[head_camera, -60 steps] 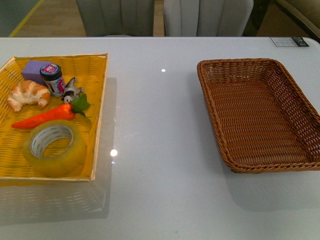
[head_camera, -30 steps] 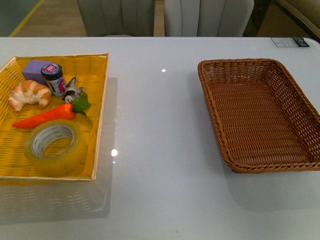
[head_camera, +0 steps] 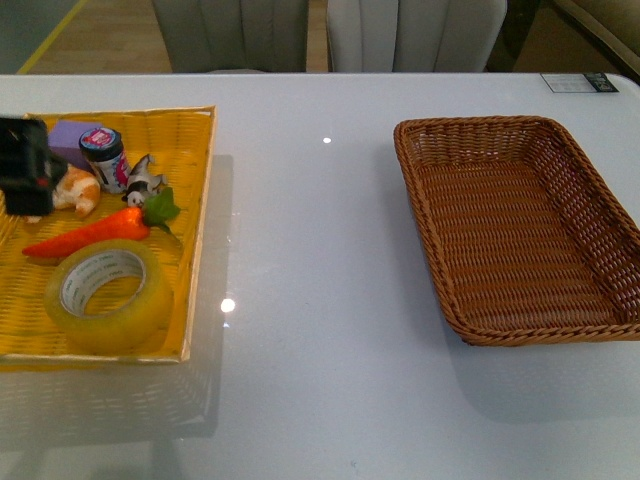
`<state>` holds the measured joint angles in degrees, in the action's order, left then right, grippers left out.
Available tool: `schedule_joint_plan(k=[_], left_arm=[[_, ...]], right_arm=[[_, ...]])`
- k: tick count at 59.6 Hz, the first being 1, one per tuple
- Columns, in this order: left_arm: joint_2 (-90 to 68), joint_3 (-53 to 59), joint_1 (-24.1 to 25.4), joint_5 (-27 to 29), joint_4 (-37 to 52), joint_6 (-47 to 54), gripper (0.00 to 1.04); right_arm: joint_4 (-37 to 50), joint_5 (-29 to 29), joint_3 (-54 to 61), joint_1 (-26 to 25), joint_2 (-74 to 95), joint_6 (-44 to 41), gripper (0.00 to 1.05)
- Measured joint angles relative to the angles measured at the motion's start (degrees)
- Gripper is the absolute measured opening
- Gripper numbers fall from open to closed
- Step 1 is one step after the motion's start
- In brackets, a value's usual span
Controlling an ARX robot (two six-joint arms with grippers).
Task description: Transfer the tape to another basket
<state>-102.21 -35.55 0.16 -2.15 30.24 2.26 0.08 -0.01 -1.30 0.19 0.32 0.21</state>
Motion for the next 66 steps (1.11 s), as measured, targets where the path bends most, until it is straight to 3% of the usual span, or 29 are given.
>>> schedule_joint_plan(k=[16, 46, 66], left_arm=[[-19.8, -7.0, 1.9, 0.9, 1.2, 0.7, 0.96], [-30.1, -15.3, 3.2, 1.1, -1.3, 4.4, 0.95], [-30.3, -15.3, 2.4, 0.2, -1.3, 4.7, 0.41]], right_arm=[[0.0, 0.0, 0.0, 0.0, 0.0, 0.0, 0.96], [0.0, 0.0, 0.0, 0.0, 0.0, 0.0, 0.96], [0.0, 0.0, 0.0, 0.0, 0.0, 0.0, 0.96]])
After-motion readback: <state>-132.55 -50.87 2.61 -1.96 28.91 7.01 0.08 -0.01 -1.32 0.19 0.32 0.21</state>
